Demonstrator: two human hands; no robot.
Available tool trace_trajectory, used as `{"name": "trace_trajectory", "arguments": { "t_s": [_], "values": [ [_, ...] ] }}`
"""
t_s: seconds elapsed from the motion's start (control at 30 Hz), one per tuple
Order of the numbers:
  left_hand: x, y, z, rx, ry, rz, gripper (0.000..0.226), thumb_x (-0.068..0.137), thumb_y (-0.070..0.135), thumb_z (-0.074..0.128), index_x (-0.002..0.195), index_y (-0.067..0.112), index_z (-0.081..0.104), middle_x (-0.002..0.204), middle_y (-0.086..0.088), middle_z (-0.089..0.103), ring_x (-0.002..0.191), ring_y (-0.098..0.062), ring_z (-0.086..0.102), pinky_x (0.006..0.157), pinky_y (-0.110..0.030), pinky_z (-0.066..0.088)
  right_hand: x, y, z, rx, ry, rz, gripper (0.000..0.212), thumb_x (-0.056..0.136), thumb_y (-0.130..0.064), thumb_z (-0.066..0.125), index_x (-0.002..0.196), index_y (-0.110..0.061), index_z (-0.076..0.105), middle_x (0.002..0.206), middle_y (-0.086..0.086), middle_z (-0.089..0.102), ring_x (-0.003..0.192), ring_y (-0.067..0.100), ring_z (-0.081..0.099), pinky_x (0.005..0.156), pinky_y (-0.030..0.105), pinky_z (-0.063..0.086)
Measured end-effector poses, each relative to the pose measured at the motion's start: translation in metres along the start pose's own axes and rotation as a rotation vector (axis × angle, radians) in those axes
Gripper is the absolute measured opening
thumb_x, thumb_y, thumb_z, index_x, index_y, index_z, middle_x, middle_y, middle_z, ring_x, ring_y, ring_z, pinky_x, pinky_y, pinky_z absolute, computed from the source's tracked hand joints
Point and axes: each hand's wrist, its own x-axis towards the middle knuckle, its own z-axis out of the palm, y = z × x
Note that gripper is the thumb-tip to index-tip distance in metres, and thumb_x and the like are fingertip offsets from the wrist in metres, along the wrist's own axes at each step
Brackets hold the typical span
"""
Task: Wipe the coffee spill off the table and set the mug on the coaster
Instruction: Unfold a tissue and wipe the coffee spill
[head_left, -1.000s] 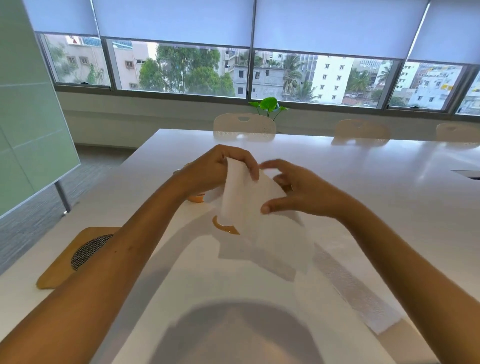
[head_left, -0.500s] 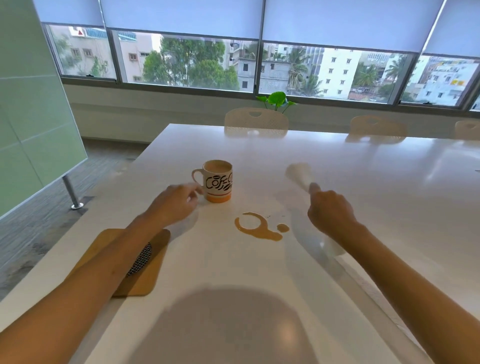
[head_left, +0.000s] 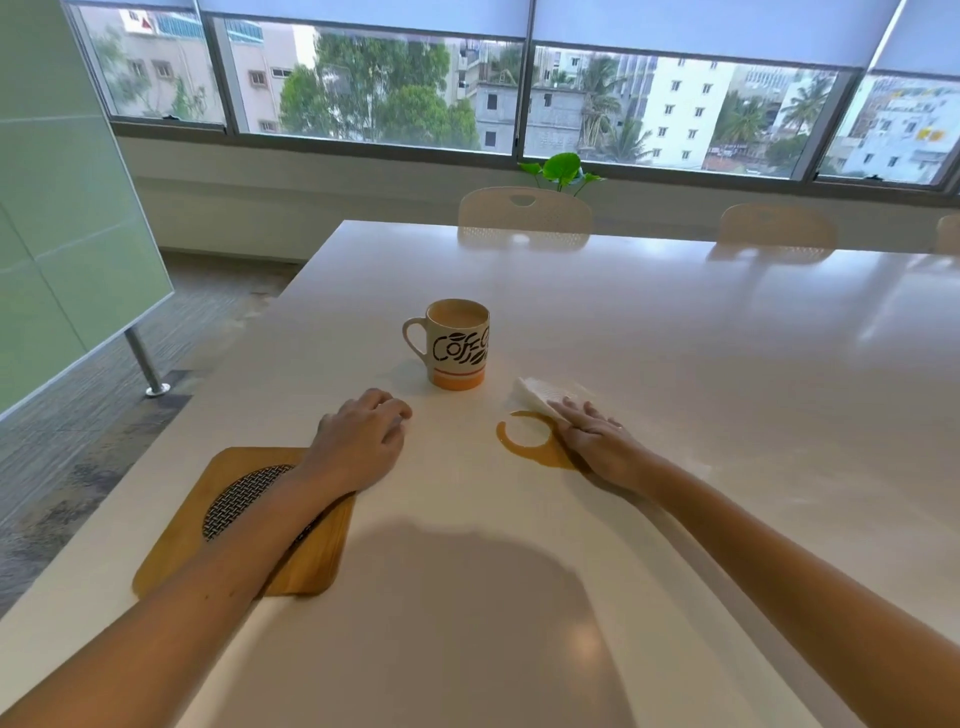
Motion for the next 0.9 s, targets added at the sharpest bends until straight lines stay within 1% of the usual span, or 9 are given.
{"name": "trace_trajectory", "arguments": {
  "t_s": [0.27, 0.4, 0.47, 0.53, 0.6, 0.67, 0.7, 0.8, 0.9],
  "values": [
    [-0.001, -0.003, 0.003, 0.004, 0.009, -0.006, 0.027, 0.095, 0.027, 0.043, 0.117, 0.025, 0.058, 0.126, 0.002, 0.052, 0.110, -0.023, 0.053, 0.086, -0.043, 0.043, 0.012, -0.017, 0.008, -0.090, -0.233, -0.304, 0.041, 0.102, -0.027, 0.029, 0.138, -0.043, 0.035, 0.156, -0.017, 0.011, 0.144, 0.006, -0.001, 0.115, 0.033, -0.006],
    [-0.001, -0.002, 0.003, -0.013, 0.008, -0.014, 0.026, 0.095, 0.026, 0.045, 0.117, 0.025, 0.059, 0.127, 0.002, 0.052, 0.111, -0.022, 0.052, 0.088, -0.043, 0.042, -0.001, -0.017, -0.001, 0.156, -0.296, -0.352, 0.036, 0.090, -0.025, 0.039, 0.116, -0.041, 0.057, 0.142, -0.023, 0.029, 0.140, 0.001, 0.016, 0.117, 0.030, -0.001],
    [-0.001, -0.003, 0.003, -0.019, 0.010, -0.012, 0.026, 0.095, 0.025, 0.045, 0.117, 0.026, 0.059, 0.126, 0.003, 0.052, 0.111, -0.021, 0.053, 0.089, -0.043, 0.043, -0.008, -0.017, -0.009, 0.202, -0.333, -0.317, 0.032, 0.085, -0.033, 0.043, 0.103, -0.040, 0.068, 0.142, -0.020, 0.037, 0.138, 0.003, 0.025, 0.115, 0.028, 0.008],
    [-0.002, -0.003, 0.003, -0.030, 0.014, -0.008, 0.026, 0.095, 0.025, 0.045, 0.116, 0.025, 0.059, 0.126, 0.003, 0.053, 0.111, -0.020, 0.053, 0.090, -0.043, 0.043, -0.013, -0.019, -0.014, 0.265, -0.285, -0.236, 0.026, 0.088, -0.041, 0.053, 0.095, -0.031, 0.075, 0.140, -0.014, 0.048, 0.130, 0.007, 0.041, 0.107, 0.024, 0.030],
    [-0.001, -0.005, 0.002, -0.040, 0.019, -0.006, 0.026, 0.095, 0.025, 0.045, 0.116, 0.025, 0.060, 0.125, 0.003, 0.053, 0.112, -0.020, 0.053, 0.091, -0.043, 0.043, -0.012, -0.022, -0.014, 0.188, 0.021, -0.210, 0.038, 0.086, -0.052, 0.054, 0.096, -0.020, 0.073, 0.127, -0.006, 0.060, 0.113, 0.014, 0.056, 0.086, 0.019, 0.042],
    [-0.001, -0.006, 0.000, -0.044, 0.019, -0.006, 0.026, 0.095, 0.025, 0.045, 0.117, 0.024, 0.060, 0.125, 0.004, 0.053, 0.112, -0.020, 0.052, 0.092, -0.044, 0.042, -0.010, -0.025, -0.014, 0.031, 0.338, -0.098, 0.050, 0.083, -0.060, 0.051, 0.102, -0.016, 0.067, 0.116, 0.003, 0.063, 0.105, 0.023, 0.057, 0.080, 0.029, 0.041],
    [-0.001, -0.007, 0.000, -0.044, 0.018, -0.006, 0.026, 0.095, 0.025, 0.045, 0.117, 0.024, 0.060, 0.126, 0.004, 0.053, 0.112, -0.020, 0.052, 0.092, -0.044, 0.042, -0.009, -0.027, -0.014, -0.020, 0.365, 0.030, 0.063, 0.081, -0.068, 0.047, 0.108, -0.013, 0.061, 0.118, 0.008, 0.060, 0.108, 0.027, 0.055, 0.083, 0.034, 0.041],
    [-0.001, -0.008, 0.000, -0.043, 0.029, -0.002, 0.026, 0.095, 0.024, 0.046, 0.116, 0.024, 0.062, 0.125, 0.003, 0.054, 0.111, -0.020, 0.053, 0.090, -0.042, 0.041, -0.012, -0.034, -0.009, -0.083, 0.163, 0.363, 0.108, 0.063, -0.090, 0.028, 0.132, -0.007, 0.038, 0.136, 0.019, 0.044, 0.125, 0.038, 0.041, 0.101, 0.050, 0.037],
    [-0.001, -0.002, -0.001, -0.038, 0.045, 0.005, 0.025, 0.095, 0.024, 0.047, 0.116, 0.023, 0.062, 0.125, 0.003, 0.054, 0.110, -0.020, 0.054, 0.089, -0.041, 0.041, -0.017, -0.045, 0.003, -0.126, 0.116, 0.365, 0.130, 0.050, -0.095, 0.018, 0.145, -0.006, 0.019, 0.152, 0.025, 0.018, 0.139, 0.045, 0.015, 0.113, 0.058, 0.016]
  ]
}}
